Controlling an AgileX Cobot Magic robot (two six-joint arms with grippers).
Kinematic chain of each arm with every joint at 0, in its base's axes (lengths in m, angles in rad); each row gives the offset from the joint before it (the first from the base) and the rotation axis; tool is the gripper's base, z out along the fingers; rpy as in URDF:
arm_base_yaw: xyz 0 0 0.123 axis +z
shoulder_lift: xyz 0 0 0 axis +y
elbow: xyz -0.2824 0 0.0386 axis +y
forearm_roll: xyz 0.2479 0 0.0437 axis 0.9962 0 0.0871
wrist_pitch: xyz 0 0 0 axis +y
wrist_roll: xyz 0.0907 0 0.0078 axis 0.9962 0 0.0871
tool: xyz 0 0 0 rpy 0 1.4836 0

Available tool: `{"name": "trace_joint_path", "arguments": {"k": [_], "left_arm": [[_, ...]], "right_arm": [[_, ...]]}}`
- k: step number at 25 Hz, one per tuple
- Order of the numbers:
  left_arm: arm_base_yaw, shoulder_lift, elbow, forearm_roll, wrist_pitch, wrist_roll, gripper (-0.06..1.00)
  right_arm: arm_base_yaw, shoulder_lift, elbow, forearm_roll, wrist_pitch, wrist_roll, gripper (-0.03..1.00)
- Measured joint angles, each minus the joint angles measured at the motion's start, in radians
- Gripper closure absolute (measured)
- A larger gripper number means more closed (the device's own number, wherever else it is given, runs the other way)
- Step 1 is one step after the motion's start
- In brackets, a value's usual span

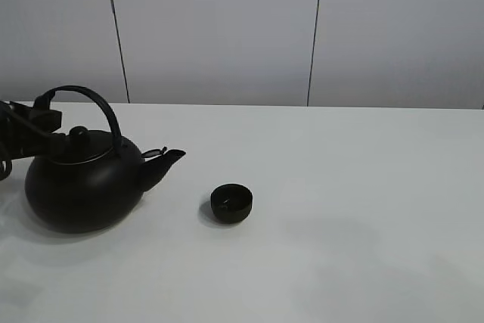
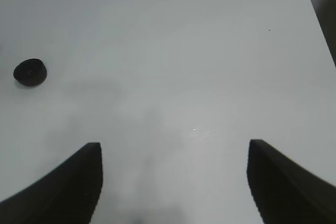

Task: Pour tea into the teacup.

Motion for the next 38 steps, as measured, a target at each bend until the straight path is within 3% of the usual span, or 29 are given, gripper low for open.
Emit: {"name": "trace_joint_path", "arguments": {"k": [5, 14, 38], "left_arm": [[-0.007, -0.032, -0.067, 0.066, 0.070, 0.001, 0.83], [-0.087, -0.034, -0.150, 0.085, 0.190, 0.001, 0.83], [-0.094, -0.034, -0.187, 0.086, 0.240, 0.001, 0.83]], "right_arm": [[0.000, 0.000, 0.000, 0.000, 0.000, 0.000, 0.44], [0.000, 0.000, 0.000, 0.000, 0.000, 0.000, 0.44], [0.000, 0.000, 0.000, 0.000, 0.000, 0.000, 0.44]]}}
